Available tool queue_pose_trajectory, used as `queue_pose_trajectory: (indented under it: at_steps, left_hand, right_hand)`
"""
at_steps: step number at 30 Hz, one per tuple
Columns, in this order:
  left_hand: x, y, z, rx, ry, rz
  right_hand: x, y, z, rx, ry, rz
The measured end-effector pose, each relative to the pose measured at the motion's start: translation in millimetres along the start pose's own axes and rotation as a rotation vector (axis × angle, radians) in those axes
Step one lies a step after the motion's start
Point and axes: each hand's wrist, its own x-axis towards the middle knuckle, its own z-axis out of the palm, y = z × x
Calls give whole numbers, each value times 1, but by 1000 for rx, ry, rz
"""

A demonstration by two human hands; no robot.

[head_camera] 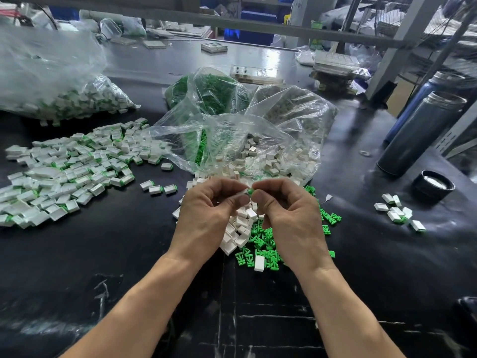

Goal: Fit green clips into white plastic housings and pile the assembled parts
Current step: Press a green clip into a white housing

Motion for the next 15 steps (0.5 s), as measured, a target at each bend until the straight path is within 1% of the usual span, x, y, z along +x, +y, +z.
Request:
queue_pose_trajectory:
  at_steps: [2,5,12,15]
  left_hand:
    - [0,0,0,-5,4,2]
    - [0,1,0,-10,7,-5]
    - [-1,2,-2,-9,7,-33]
    - [0,1,-3,4,-5,-36]
  right_hand:
    - [0,0,0,60,7,35]
    - [0,1,-1,49,-2,47]
    - [-2,2,-1,-101,-7,-26]
    - [-3,2,-1,-208,-3,-61]
